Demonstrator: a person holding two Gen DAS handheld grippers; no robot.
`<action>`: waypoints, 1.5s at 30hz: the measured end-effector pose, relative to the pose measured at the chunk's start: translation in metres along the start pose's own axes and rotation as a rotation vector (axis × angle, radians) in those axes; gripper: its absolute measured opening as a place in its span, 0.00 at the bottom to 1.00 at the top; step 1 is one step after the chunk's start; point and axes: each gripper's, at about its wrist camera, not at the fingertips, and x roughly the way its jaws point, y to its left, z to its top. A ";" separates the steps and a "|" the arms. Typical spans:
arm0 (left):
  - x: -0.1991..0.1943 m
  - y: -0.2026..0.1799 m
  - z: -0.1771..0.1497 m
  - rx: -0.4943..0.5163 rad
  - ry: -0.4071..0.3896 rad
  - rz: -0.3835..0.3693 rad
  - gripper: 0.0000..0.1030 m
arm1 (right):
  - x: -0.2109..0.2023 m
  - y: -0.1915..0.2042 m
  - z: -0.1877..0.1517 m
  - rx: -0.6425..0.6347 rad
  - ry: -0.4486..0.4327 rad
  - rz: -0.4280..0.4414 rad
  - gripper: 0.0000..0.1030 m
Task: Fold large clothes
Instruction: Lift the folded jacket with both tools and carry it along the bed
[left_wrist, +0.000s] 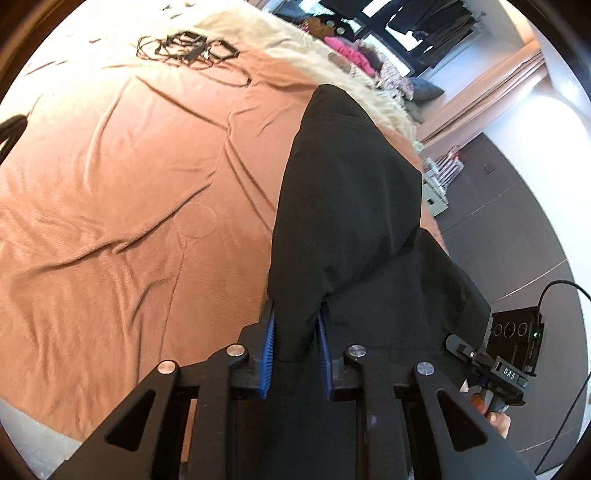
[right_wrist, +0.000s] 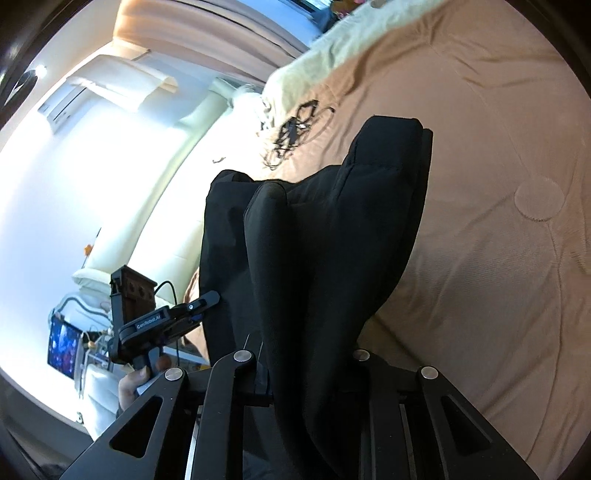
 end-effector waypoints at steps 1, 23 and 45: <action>-0.006 -0.002 0.000 0.000 -0.010 -0.011 0.19 | -0.001 0.006 -0.001 -0.008 -0.002 0.002 0.20; -0.187 0.020 -0.010 0.018 -0.300 -0.091 0.14 | -0.002 0.182 -0.027 -0.230 -0.030 0.121 0.20; -0.292 0.184 0.052 0.064 -0.443 0.015 0.02 | 0.217 0.260 -0.029 -0.263 0.149 0.088 0.11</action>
